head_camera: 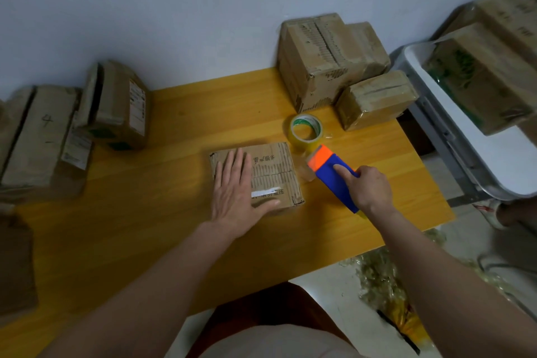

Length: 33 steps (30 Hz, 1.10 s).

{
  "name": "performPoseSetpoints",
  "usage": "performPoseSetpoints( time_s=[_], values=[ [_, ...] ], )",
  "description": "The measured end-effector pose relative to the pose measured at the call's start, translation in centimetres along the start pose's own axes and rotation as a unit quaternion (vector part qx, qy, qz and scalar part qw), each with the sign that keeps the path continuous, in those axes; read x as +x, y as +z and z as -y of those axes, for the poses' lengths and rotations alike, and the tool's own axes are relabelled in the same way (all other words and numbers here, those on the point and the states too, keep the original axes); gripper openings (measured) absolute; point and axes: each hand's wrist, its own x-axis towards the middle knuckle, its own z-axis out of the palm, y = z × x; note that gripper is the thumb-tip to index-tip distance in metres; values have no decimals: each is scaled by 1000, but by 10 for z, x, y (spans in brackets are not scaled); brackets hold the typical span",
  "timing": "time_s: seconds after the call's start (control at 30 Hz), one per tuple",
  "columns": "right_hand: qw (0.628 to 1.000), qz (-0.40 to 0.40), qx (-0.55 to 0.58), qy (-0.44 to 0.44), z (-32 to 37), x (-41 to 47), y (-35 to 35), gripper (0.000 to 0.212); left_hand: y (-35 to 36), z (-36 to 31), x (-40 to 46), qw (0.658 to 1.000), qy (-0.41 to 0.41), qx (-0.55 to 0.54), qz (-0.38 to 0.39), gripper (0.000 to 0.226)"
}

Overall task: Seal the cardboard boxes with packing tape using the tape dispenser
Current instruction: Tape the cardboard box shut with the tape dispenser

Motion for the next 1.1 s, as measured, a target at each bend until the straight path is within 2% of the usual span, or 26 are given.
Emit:
performPoseSetpoints(
  time_s=[0.1,0.27,0.37,0.47,0.53,0.67,0.73,0.83,1.0,1.03,1.1],
  values=[
    [1000,0,6,-1,2,2,-1,60,1,-1,-8,998,-20,-43,-30,98],
    [1000,-9,18,-1,3,2,-2,61,-4,-9,-10,986,-59,-70,-139,63],
    [1000,-9,27,2,2,3,-4,61,-10,-15,-2,978,-142,-88,-124,51],
    [1000,-11,28,0,-2,2,-6,62,-20,-16,7,958,-242,-116,-99,49],
    [1000,-11,26,0,-3,1,-6,63,-26,-15,12,950,-275,-125,-74,46],
    [1000,-8,30,2,-5,2,-6,63,-36,-10,21,947,-288,-137,-35,19],
    [999,-8,34,0,-4,2,-6,64,-40,-8,24,948,-282,-148,-21,13],
    [999,-8,41,-4,-2,2,-7,62,-41,-6,25,949,-272,-162,-10,16],
    [999,-9,50,-9,2,1,-8,60,-40,-10,27,964,-264,-40,7,31],
    [999,-9,51,-10,2,1,-8,60,-39,-11,28,965,-260,-43,9,30],
    [999,-10,52,-12,2,0,-9,60,-36,-13,30,959,-249,-138,-5,17]
  ],
)
